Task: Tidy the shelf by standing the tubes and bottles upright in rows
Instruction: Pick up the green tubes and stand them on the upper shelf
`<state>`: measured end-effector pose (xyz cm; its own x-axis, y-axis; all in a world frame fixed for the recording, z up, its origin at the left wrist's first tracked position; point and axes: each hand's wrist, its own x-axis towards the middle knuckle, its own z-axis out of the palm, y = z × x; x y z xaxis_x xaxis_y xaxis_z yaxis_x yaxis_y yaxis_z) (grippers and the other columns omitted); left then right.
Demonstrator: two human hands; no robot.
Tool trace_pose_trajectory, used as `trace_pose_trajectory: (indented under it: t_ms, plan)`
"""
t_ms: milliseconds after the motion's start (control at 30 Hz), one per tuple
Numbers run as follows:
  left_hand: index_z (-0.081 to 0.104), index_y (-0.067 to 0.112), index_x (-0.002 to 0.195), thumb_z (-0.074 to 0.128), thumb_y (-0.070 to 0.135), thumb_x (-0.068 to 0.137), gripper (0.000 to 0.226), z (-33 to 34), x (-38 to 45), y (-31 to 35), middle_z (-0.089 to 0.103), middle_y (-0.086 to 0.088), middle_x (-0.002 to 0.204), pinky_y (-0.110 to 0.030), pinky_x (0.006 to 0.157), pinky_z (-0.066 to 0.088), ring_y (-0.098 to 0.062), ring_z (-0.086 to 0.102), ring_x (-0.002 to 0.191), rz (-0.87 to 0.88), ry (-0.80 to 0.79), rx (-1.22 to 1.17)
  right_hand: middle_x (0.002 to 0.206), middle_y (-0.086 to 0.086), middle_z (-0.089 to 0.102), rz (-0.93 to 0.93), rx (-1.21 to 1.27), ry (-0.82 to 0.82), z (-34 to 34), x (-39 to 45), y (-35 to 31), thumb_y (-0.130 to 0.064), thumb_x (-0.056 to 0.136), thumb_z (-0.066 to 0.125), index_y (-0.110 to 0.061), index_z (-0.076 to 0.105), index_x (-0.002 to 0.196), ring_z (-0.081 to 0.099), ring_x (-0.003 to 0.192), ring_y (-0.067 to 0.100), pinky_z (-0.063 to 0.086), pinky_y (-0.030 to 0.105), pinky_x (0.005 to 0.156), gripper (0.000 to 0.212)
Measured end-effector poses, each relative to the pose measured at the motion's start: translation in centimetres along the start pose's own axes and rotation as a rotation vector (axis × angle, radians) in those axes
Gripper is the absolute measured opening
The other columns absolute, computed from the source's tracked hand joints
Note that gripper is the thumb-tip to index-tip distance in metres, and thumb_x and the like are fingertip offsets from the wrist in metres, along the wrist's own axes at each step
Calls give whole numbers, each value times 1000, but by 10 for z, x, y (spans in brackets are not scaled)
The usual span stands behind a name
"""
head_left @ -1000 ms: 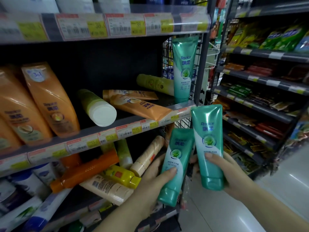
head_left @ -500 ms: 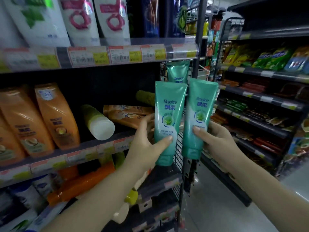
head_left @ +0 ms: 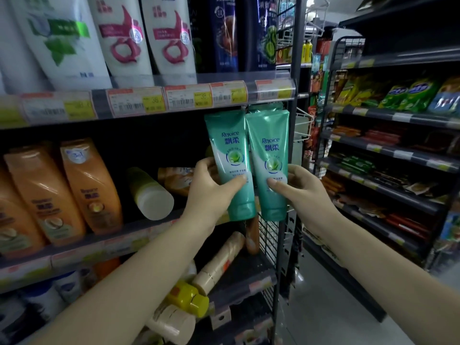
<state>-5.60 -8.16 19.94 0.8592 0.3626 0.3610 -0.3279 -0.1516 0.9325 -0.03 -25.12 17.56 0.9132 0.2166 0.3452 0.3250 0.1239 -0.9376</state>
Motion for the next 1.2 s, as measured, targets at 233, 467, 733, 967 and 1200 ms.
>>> trace_pose_trajectory:
  t_ms: [233, 467, 733, 967, 1200]
  plan:
    - [32, 29, 117, 72, 16, 80, 56, 6, 34, -6, 51, 14, 108, -23, 86, 45, -1, 53, 99, 80, 44, 51, 102, 6, 73, -75, -22, -10, 9, 26, -2, -9, 80, 72, -8, 66, 113, 69, 91, 14, 56, 21, 72, 33]
    - [35, 22, 123, 75, 17, 77, 61, -1, 57, -16, 55, 8, 111, -15, 82, 45, -4, 55, 100, 139, 86, 176, 97, -1, 74, -132, -99, 2, 13, 43, 6, -11, 79, 74, -10, 69, 108, 68, 86, 5, 52, 15, 69, 30]
    - [38, 18, 122, 78, 24, 73, 64, 12, 72, -17, 52, 9, 107, -25, 83, 42, -8, 52, 99, 101, 58, 267, 102, -4, 73, -193, -135, -5, 10, 45, 13, -12, 79, 73, -12, 68, 111, 69, 94, 9, 55, 20, 74, 32]
    - [38, 18, 126, 76, 28, 75, 64, 18, 81, -21, 54, -1, 129, -25, 83, 38, -22, 52, 117, 16, -9, 453, 103, -4, 72, -199, -130, -14, 6, 44, 13, -12, 80, 72, -12, 67, 113, 68, 93, 7, 55, 20, 74, 33]
    - [41, 23, 130, 79, 26, 73, 68, -15, 77, -20, 55, 5, 129, -27, 95, 43, -17, 53, 117, 102, -116, 541, 98, 0, 74, -200, -89, 73, 11, 50, 14, -15, 81, 72, -16, 69, 105, 69, 94, 18, 58, 31, 79, 25]
